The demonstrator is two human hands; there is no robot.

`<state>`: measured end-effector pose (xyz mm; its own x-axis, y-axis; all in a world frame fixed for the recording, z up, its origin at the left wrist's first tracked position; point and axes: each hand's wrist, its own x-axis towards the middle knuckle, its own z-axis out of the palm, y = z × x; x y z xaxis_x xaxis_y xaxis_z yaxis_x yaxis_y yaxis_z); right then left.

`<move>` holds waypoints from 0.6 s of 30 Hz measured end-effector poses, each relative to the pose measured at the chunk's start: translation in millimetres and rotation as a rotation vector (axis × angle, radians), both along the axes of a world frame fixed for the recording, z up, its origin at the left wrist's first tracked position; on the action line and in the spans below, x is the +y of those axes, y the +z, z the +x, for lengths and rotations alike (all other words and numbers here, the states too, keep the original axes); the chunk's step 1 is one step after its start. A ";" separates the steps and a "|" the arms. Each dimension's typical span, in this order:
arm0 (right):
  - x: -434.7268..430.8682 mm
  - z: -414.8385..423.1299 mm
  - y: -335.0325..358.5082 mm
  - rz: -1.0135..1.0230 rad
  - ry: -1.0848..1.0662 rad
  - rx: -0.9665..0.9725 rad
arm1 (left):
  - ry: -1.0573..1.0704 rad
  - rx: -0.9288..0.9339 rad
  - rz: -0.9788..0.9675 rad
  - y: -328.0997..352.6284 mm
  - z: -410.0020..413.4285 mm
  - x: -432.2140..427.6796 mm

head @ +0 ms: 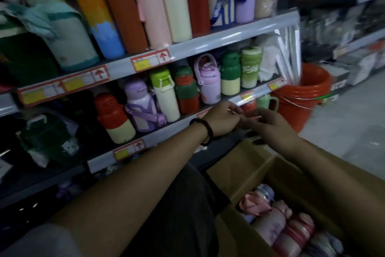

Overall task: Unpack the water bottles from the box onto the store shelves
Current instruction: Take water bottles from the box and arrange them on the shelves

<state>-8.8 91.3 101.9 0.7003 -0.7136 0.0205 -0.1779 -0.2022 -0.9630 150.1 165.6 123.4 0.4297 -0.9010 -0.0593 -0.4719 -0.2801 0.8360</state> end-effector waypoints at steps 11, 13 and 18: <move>-89.1 -137.0 -87.1 0.192 -0.166 0.537 | -0.405 0.058 0.339 -68.1 -63.1 -66.6; -97.2 -156.7 -115.5 0.253 -0.176 0.606 | -0.474 0.041 0.376 -75.4 -68.9 -65.2; -104.6 -201.6 -183.2 0.347 -0.213 0.876 | -0.599 -0.179 0.401 -70.3 -83.5 -66.2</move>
